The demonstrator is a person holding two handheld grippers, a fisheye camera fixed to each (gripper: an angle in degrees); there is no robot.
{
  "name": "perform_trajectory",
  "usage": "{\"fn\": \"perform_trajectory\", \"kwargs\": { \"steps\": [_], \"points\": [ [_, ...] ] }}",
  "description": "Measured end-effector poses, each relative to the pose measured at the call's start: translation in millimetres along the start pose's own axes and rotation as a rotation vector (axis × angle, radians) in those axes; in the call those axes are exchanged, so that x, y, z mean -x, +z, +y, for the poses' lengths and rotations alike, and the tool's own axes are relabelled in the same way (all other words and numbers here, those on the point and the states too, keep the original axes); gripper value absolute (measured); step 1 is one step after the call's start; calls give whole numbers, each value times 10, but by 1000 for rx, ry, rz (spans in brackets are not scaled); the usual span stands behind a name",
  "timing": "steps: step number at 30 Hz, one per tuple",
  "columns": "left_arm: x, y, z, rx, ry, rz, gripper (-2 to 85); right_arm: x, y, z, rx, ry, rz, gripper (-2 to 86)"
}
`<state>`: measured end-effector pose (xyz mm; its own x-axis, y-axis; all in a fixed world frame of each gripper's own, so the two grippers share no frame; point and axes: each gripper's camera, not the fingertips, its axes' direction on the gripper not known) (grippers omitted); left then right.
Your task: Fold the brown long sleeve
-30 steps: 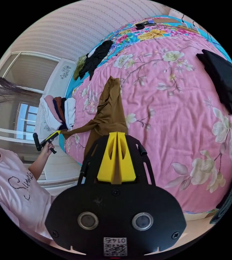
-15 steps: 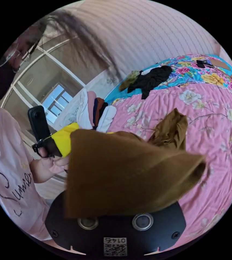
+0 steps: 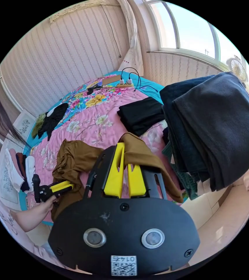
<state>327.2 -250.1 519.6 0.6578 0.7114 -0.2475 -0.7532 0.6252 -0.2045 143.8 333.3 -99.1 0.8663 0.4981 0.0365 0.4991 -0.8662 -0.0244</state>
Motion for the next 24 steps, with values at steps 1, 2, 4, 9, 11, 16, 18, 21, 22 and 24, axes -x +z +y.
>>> {"fn": "perform_trajectory", "kwargs": {
  "steps": [1, 2, 4, 9, 11, 16, 18, 21, 22, 24],
  "points": [
    [15, -10, -10, 4, 2, 11, 18, 9, 50, -24, 34, -15, 9, -6],
    [87, -85, -6, -5, -20, 39, 3, 20, 79, -37, 51, -27, 17, -6],
    [265, -338, 95, -68, -88, 46, -5, 68, 197, -101, 124, -71, 45, -6],
    [1222, -1409, 999, -168, -427, -86, -10, 66, 346, -262, 206, -86, 101, -5],
    [1523, -1687, 1385, -137, -551, -205, -10, 16, 373, -333, 220, -56, 81, -3],
    [2083, -1864, 2065, -101, -767, -367, -10, -66, 606, -461, 308, 22, -11, 35],
    [2212, -1850, 2209, -128, -805, -316, -10, -33, 713, -470, 374, 24, -53, 61],
    [2116, -1854, 2203, -109, -780, -300, -10, 50, 768, -462, 466, -1, -64, 77],
    [2073, -1856, 2172, -108, -763, -298, -10, 79, 755, -444, 505, -18, -29, 78],
    [1971, -1833, 2045, -101, -712, -281, -9, 99, 725, -395, 575, -25, 52, 79]
  ]
}}
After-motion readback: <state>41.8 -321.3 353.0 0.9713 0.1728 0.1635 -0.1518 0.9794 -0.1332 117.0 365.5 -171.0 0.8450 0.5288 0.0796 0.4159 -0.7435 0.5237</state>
